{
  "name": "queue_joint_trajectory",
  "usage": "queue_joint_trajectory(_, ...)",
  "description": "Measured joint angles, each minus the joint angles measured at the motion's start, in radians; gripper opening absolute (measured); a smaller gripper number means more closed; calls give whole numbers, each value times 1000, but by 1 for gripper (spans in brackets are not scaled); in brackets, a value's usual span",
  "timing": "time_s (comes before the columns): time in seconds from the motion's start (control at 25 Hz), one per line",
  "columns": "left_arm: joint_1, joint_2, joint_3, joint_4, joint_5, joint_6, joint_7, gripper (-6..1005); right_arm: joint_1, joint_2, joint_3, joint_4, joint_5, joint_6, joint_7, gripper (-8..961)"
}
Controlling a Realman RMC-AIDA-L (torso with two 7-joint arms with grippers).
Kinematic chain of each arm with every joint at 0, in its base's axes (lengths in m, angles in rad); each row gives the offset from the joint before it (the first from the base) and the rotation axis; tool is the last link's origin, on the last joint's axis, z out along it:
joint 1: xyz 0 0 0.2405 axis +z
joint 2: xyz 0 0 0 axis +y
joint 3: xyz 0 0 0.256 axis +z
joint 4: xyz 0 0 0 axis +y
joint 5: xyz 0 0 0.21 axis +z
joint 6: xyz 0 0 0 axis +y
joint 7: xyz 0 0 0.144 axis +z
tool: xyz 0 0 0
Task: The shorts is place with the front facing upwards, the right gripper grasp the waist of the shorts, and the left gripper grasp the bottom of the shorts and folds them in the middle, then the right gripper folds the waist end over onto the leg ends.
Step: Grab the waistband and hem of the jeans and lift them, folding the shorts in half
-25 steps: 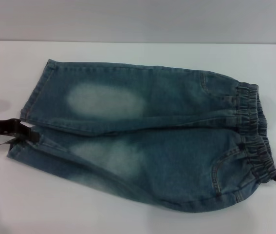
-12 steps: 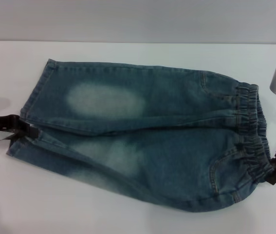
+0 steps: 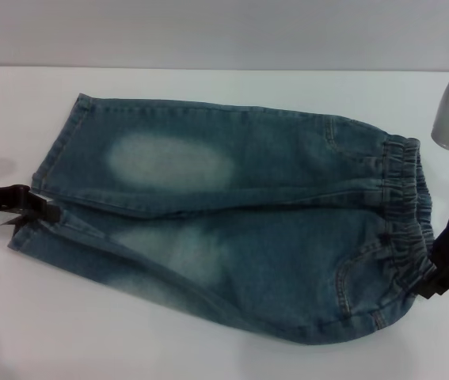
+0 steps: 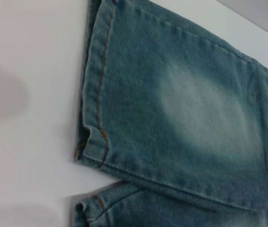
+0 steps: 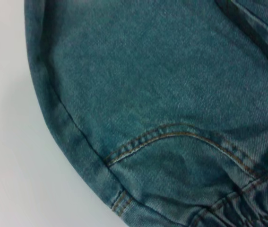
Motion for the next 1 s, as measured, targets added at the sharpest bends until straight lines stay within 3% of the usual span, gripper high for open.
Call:
queue_joint_trajectory(0.2, 1, -1, 0, 0, 0, -6, 3, 63, 0, 1, 1, -1, 14, -10, -5, 426)
queue_joint_trajectory(0.36, 2, -1, -1, 0, 0, -9, 3, 63, 0, 2, 2, -2, 23, -11, -17, 311)
queue_joint_trajectory(0.8, -1, -1, -15, 0, 0, -15, 4, 63, -16, 1, 3, -3, 24, -12, -32, 111)
queue_joint_trajectory(1.0, -11, 1, -75, 13, -1, -31, -1, 63, -38, -4, 95, -15, 39, -21, -77, 23)
